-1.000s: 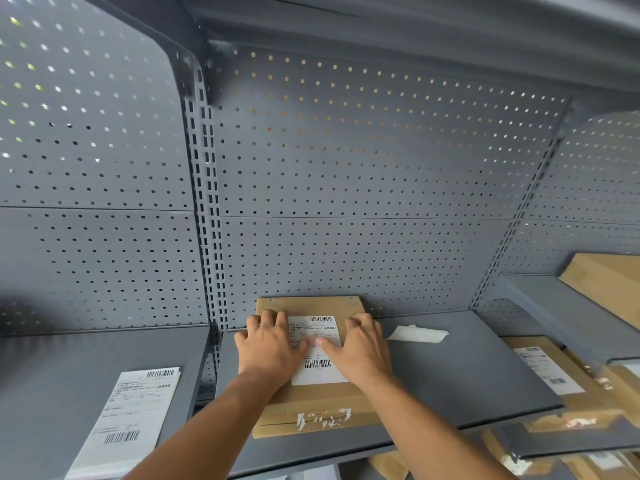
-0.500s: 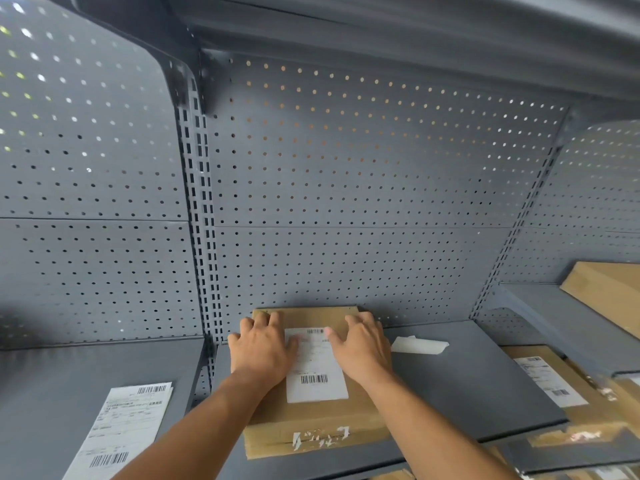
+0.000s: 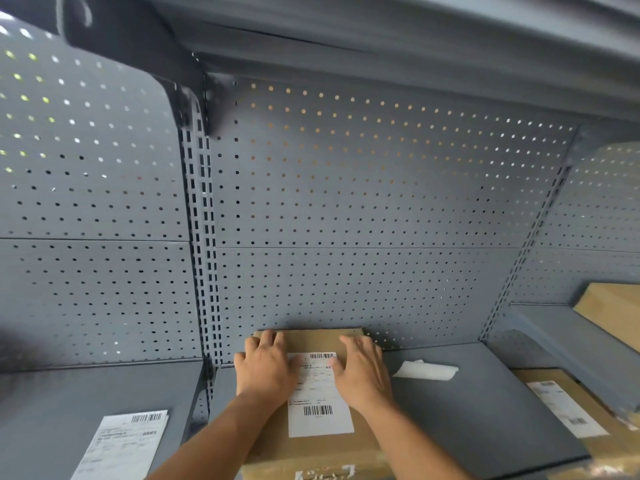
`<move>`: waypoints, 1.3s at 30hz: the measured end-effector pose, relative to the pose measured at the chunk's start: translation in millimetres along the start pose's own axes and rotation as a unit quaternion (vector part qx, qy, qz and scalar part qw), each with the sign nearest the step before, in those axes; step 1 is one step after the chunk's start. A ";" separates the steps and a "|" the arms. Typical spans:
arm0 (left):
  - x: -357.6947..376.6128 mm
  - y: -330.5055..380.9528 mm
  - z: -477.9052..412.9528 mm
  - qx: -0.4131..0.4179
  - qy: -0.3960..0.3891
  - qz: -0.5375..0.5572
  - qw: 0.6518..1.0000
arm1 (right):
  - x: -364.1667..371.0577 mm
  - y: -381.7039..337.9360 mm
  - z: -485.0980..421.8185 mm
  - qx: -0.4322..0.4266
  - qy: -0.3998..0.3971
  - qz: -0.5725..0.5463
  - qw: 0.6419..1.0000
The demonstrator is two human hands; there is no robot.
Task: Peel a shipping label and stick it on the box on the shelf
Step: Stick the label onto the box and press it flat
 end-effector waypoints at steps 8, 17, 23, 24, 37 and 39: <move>3.1 -1.4 1.8 0.004 -0.015 0.007 1.000 | -0.2 -3.4 1.0 0.006 -0.005 0.009 1.000; 3.9 -5.5 -0.1 -0.007 -0.012 0.070 0.997 | 0.1 3.6 1.3 0.000 0.029 -0.031 0.999; 0.6 -6.1 -4.0 -0.004 -0.006 0.087 0.996 | -4.5 10.6 -1.2 0.020 0.063 -0.091 0.994; 1.2 -5.2 -3.4 0.002 -0.004 0.080 0.997 | -5.3 10.5 -1.0 0.018 0.069 -0.099 0.993; -7.1 31.4 55.7 0.192 0.026 0.213 0.958 | -43.7 57.8 68.8 -0.002 0.127 -0.158 0.979; -5.6 44.4 62.8 0.209 0.018 0.209 0.955 | -44.8 75.8 71.8 0.017 0.125 -0.150 0.981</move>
Point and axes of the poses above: each hand's wrist, its own z-axis away from the middle knuckle, its own x-axis out of the palm, y = z × x, the point moved 6 cm from there along -z, towards the middle knuckle, and after that the axes turned 11 degrees about -x, right-handed, at the moved point
